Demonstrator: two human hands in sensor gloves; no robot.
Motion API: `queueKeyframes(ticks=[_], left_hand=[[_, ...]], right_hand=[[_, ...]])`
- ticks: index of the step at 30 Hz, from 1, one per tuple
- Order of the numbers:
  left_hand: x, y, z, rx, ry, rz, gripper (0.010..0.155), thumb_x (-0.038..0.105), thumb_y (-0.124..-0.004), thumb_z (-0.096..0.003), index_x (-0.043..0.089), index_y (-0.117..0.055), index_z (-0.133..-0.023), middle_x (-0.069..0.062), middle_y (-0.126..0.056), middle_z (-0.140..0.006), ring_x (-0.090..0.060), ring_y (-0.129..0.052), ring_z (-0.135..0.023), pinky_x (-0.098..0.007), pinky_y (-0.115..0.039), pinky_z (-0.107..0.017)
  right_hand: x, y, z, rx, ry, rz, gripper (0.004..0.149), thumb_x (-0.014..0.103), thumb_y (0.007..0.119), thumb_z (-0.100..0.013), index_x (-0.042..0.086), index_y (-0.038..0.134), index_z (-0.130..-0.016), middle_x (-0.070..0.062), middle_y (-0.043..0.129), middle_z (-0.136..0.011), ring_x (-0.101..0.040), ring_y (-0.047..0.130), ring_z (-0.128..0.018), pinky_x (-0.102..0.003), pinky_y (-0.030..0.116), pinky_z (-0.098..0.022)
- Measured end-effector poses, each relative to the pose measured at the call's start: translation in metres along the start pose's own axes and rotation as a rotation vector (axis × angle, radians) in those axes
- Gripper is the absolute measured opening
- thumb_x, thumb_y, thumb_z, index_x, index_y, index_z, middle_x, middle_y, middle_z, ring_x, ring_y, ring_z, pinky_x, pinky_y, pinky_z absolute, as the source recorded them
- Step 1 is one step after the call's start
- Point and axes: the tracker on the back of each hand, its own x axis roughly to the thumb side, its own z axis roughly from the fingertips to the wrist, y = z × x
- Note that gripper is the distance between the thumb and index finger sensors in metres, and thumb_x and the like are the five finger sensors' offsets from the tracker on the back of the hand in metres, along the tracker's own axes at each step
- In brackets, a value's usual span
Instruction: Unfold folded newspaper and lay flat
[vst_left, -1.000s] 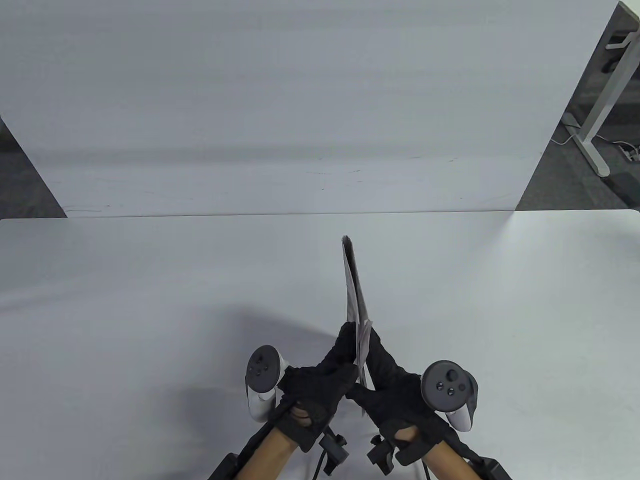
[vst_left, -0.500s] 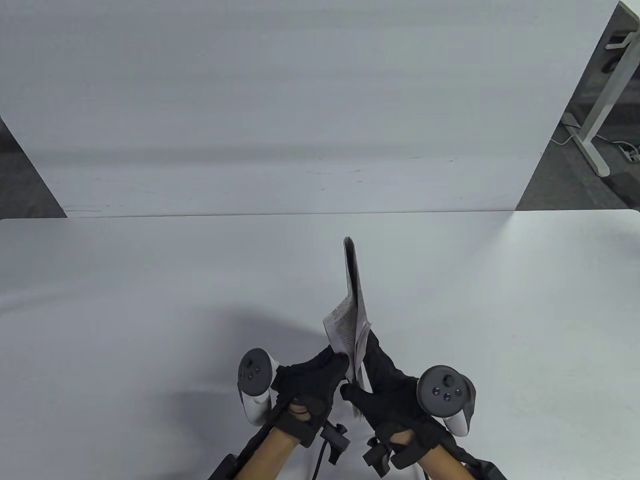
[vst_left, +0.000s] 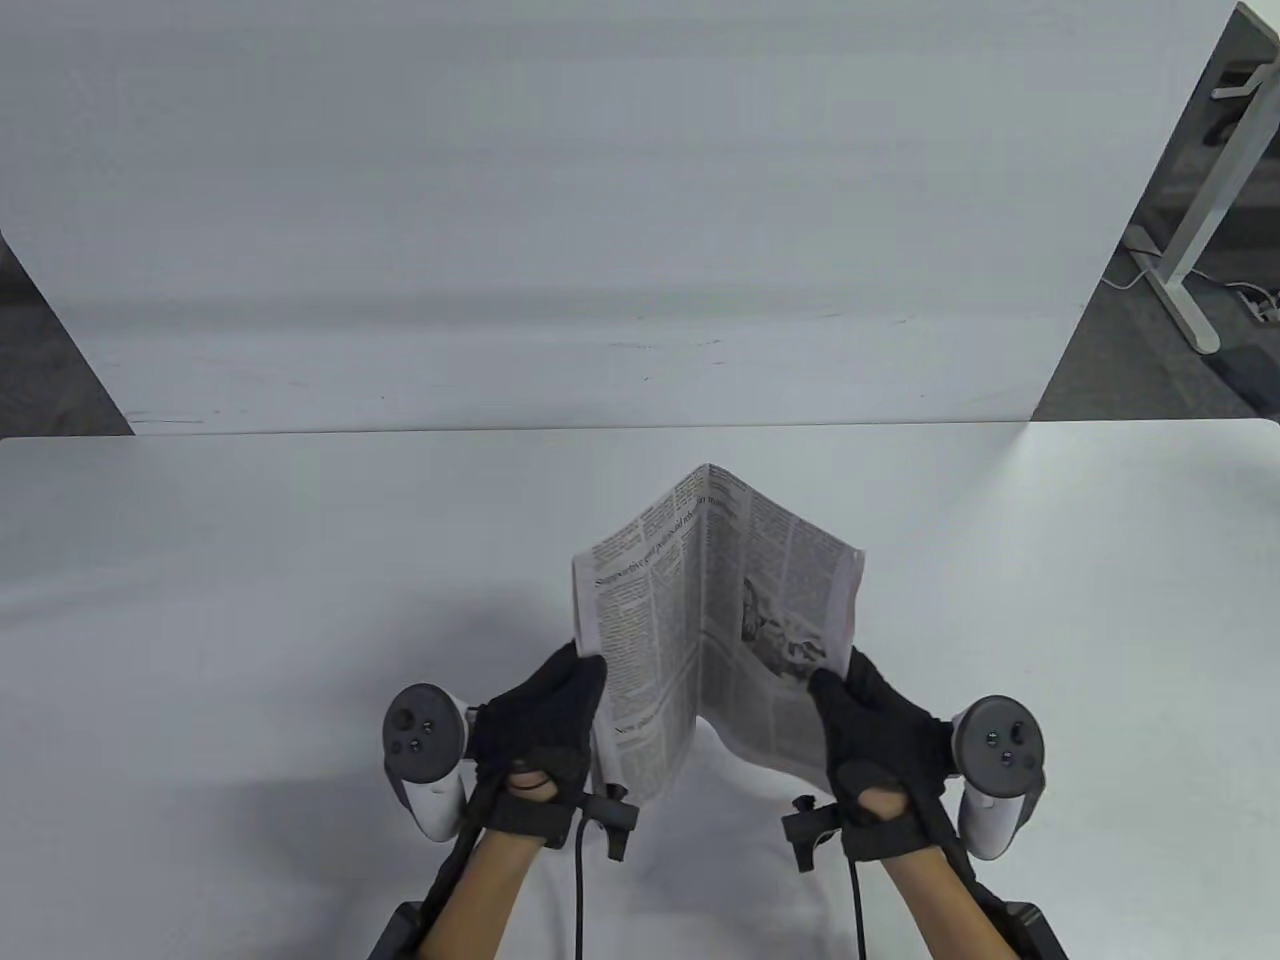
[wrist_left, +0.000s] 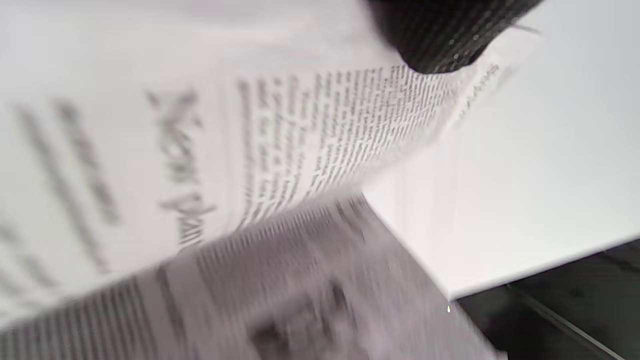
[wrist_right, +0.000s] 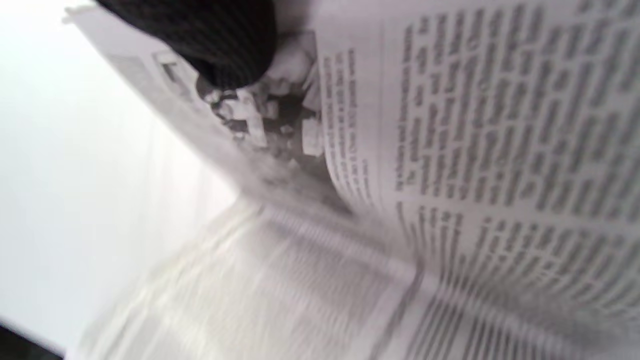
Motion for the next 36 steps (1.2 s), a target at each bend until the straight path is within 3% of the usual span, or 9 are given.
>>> queueKeyframes(ticks=[3, 5, 7, 10, 15, 20, 25, 31, 36], left_hand=[[-0.01, 0.026, -0.007, 0.083, 0.034, -0.068, 0.045, 0.034, -0.08, -0.0459, 0.013, -0.092, -0.083, -0.022, -0.098, -0.082, -0.041, -0.11, -0.057, -0.047, -0.089, -0.038], [-0.021, 0.033, -0.013, 0.055, 0.045, -0.104, 0.042, 0.034, -0.081, -0.0453, 0.013, -0.095, -0.079, -0.02, -0.102, -0.076, -0.038, -0.113, -0.051, -0.045, -0.09, -0.035], [-0.031, 0.031, -0.015, 0.005, 0.051, -0.107, 0.042, 0.034, -0.079, -0.0467, 0.013, -0.093, -0.079, -0.019, -0.102, -0.074, -0.036, -0.114, -0.049, -0.044, -0.091, -0.034], [-0.034, 0.029, -0.014, 0.027, 0.068, -0.076, 0.042, 0.033, -0.078, -0.0459, 0.012, -0.094, -0.078, -0.02, -0.102, -0.072, -0.037, -0.114, -0.046, -0.044, -0.091, -0.032], [-0.034, 0.033, -0.015, 0.025, 0.07, -0.047, 0.042, 0.034, -0.078, -0.0468, 0.013, -0.092, -0.08, -0.02, -0.1, -0.076, -0.038, -0.113, -0.049, -0.045, -0.09, -0.035], [-0.039, 0.04, -0.01, 0.127, 0.127, -0.13, 0.057, 0.039, -0.078, -0.0473, 0.011, -0.073, -0.097, -0.026, -0.078, -0.097, -0.051, -0.094, -0.076, -0.055, -0.078, -0.051], [-0.015, 0.041, -0.006, 0.163, -0.037, -0.432, 0.07, 0.043, -0.076, -0.0488, 0.017, -0.048, -0.107, -0.022, -0.041, -0.114, -0.058, -0.049, -0.102, -0.067, -0.048, -0.07], [0.007, 0.012, -0.003, 0.005, -0.211, -0.673, 0.07, 0.045, -0.077, -0.0492, 0.018, -0.051, -0.108, -0.02, -0.039, -0.117, -0.057, -0.04, -0.106, -0.07, -0.038, -0.073], [0.005, -0.008, -0.002, -0.163, -0.202, -0.724, 0.071, 0.048, -0.077, -0.0486, 0.018, -0.053, -0.109, -0.02, -0.044, -0.117, -0.058, -0.046, -0.106, -0.071, -0.039, -0.073]], right_hand=[[-0.013, -0.024, -0.013, -0.025, 0.062, -0.054, 0.044, 0.029, 0.081, -0.046, 0.014, 0.083, -0.087, -0.013, 0.102, -0.076, -0.043, 0.102, -0.063, -0.063, 0.073, -0.058], [-0.026, -0.033, -0.022, -0.001, 0.127, -0.128, 0.041, 0.027, 0.083, -0.045, 0.014, 0.086, -0.083, -0.014, 0.104, -0.07, -0.043, 0.103, -0.057, -0.064, 0.072, -0.057], [-0.035, -0.031, -0.026, 0.082, 0.134, -0.178, 0.04, 0.024, 0.082, -0.046, 0.011, 0.085, -0.085, -0.017, 0.102, -0.071, -0.045, 0.101, -0.056, -0.065, 0.07, -0.056], [-0.038, -0.03, -0.025, 0.006, 0.16, -0.145, 0.04, 0.025, 0.082, -0.044, 0.014, 0.087, -0.083, -0.015, 0.104, -0.068, -0.043, 0.103, -0.052, -0.064, 0.073, -0.055], [-0.029, -0.029, -0.023, 0.045, 0.127, -0.153, 0.041, 0.025, 0.081, -0.046, 0.015, 0.085, -0.085, -0.015, 0.102, -0.071, -0.044, 0.101, -0.056, -0.064, 0.071, -0.056], [-0.024, -0.029, -0.021, 0.015, 0.103, -0.063, 0.041, 0.024, 0.081, -0.045, 0.015, 0.086, -0.085, -0.016, 0.102, -0.071, -0.045, 0.1, -0.055, -0.066, 0.069, -0.057], [-0.016, -0.026, -0.021, 0.02, 0.074, 0.078, 0.04, 0.021, 0.082, -0.043, 0.013, 0.089, -0.082, -0.019, 0.103, -0.067, -0.048, 0.1, -0.052, -0.067, 0.068, -0.055], [-0.008, -0.011, -0.019, 0.118, 0.018, 0.244, 0.04, 0.021, 0.082, -0.043, 0.013, 0.089, -0.081, -0.019, 0.104, -0.065, -0.048, 0.1, -0.05, -0.067, 0.069, -0.054], [-0.005, 0.003, -0.018, 0.287, 0.027, 0.282, 0.04, 0.021, 0.082, -0.042, 0.012, 0.09, -0.081, -0.02, 0.103, -0.065, -0.049, 0.1, -0.05, -0.068, 0.068, -0.054]])
